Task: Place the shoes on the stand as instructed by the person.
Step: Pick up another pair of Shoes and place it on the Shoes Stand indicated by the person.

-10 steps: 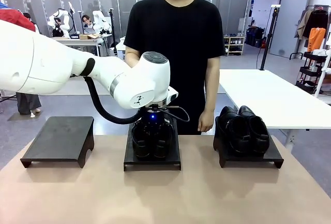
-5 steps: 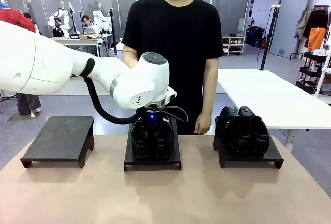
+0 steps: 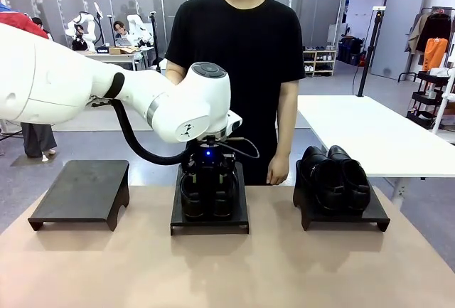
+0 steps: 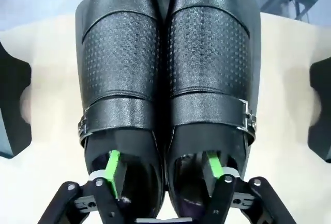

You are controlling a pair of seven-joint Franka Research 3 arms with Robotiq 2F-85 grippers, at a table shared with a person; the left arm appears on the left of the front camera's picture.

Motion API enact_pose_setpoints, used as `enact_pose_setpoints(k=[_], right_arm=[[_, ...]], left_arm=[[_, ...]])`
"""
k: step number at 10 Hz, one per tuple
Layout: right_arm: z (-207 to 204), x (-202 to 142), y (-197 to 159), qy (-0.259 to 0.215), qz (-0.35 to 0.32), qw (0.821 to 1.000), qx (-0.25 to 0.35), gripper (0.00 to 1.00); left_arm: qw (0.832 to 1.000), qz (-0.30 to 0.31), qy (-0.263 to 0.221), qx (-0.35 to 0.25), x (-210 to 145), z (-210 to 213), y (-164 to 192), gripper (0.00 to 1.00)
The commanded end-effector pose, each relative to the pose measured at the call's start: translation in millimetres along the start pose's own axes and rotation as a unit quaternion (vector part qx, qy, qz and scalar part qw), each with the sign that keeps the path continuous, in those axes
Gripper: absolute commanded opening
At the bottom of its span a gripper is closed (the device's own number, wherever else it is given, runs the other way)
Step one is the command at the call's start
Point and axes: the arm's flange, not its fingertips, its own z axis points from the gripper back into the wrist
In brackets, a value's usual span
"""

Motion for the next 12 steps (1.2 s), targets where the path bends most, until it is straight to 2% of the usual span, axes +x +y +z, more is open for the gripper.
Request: enact_pose_setpoints(k=[1, 3, 4, 12], right_arm=[[-2, -3, 3, 0.003, -0.003, 1.000, -0.008, 1.00], [-2, -3, 3, 0.003, -0.003, 1.000, -0.008, 1.00], [-2, -3, 3, 0.003, -0.003, 1.000, -0.008, 1.00], [-2, -3, 3, 0.003, -0.003, 1.000, -0.008, 1.00]], left_arm=[[1.000, 0.019, 0.004, -0.003, -16, 6, 12, 1.00], [1.000, 0.020, 0.015, -0.006, -24, 13, 16, 1.00], [1.000, 0.004, 0.000, 0.002, -6, 6, 4, 1.00], [1.000, 0.004, 0.000, 0.002, -6, 6, 4, 1.00]])
